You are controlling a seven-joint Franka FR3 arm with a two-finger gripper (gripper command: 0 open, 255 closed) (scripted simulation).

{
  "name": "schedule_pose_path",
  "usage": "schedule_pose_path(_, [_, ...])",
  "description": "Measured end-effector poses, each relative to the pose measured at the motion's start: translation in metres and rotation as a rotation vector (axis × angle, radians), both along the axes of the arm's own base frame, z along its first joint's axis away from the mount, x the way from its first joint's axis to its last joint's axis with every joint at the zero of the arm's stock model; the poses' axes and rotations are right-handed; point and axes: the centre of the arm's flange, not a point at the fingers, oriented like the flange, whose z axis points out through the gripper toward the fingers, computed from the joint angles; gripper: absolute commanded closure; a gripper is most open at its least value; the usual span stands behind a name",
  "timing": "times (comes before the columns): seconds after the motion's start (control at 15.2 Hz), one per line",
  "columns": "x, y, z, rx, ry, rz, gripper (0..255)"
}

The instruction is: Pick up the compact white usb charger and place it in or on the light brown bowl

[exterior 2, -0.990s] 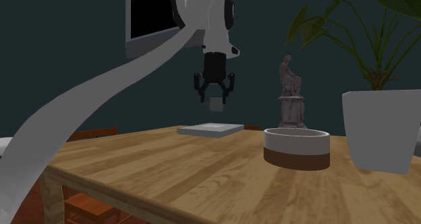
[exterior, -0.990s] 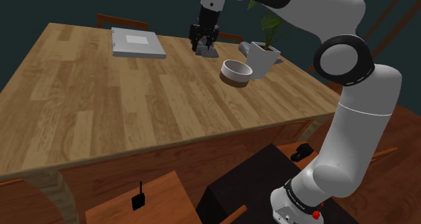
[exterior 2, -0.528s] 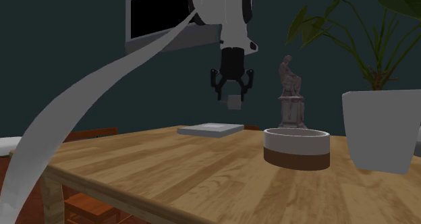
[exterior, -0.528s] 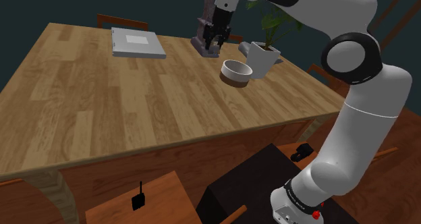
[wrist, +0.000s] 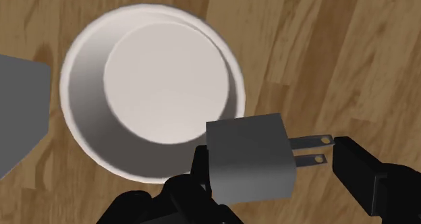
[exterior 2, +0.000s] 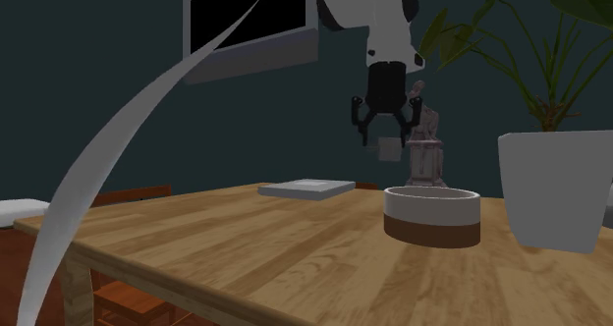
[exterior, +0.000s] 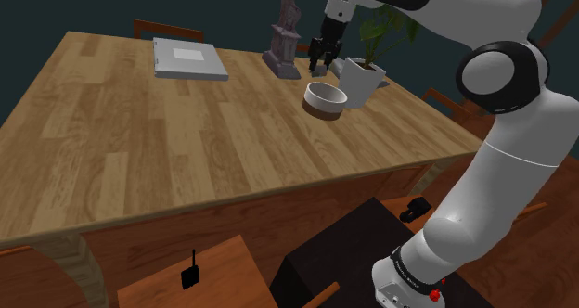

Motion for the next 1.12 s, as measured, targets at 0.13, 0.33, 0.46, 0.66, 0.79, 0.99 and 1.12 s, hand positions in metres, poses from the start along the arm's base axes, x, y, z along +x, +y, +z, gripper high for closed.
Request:
schedule_pose_path(0.13, [-0.008,-0.029,0.002,0.0,0.0,0.0,255])
schedule_pose_path(0.33, [-0.017,-0.073,0.006,0.0,0.0,-0.001,255])
schedule_pose_path(0.46, [-0.018,-0.085,0.0,0.0,0.0,-0.001,255])
schedule_pose_path(0.66, [-0.018,-0.086,-0.016,0.0,0.0,0.001,255])
schedule_pose_path(0.79, [-0.017,-0.087,-0.027,0.0,0.0,0.001,255])
schedule_pose_path(0.99, [-0.017,-0.087,-0.032,0.0,0.001,0.001,0])
schedule_pose_path(1.12, [-0.026,-0.087,-0.046,0.019,-0.037,-0.063,0])
